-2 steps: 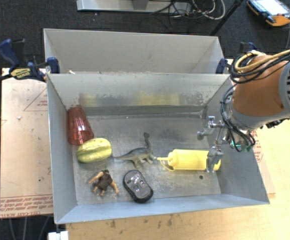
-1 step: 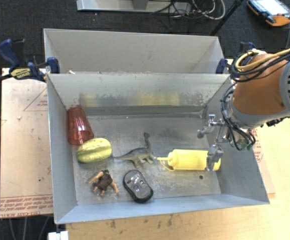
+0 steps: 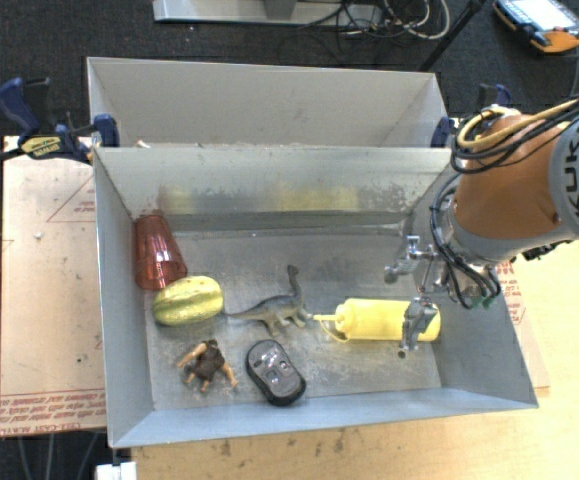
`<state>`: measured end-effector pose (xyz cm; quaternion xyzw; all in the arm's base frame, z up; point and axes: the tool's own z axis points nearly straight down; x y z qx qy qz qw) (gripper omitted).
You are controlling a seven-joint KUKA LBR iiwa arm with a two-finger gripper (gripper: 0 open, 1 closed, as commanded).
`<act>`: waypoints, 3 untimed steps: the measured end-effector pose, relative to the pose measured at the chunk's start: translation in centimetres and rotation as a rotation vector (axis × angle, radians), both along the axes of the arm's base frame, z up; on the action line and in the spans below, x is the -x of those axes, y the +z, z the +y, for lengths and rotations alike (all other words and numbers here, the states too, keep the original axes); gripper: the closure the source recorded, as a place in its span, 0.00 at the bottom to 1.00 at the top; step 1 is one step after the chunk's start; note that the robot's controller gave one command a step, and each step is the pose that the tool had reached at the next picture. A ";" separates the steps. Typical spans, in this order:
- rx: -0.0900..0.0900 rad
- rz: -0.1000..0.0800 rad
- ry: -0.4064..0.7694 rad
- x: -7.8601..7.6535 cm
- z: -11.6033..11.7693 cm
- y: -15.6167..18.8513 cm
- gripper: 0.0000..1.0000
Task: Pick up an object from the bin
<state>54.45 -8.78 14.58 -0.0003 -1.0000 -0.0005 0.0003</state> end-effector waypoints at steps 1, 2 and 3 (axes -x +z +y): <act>0.000 -0.001 -0.007 -0.4 0.6 -1.8 0.00; 0.000 -0.001 0.041 0.2 0.7 -0.6 0.00; 0.001 -0.008 0.061 -0.1 1.1 -5.0 0.00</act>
Offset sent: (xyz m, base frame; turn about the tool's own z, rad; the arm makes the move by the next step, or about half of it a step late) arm -0.0042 0.0066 0.0049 -0.0674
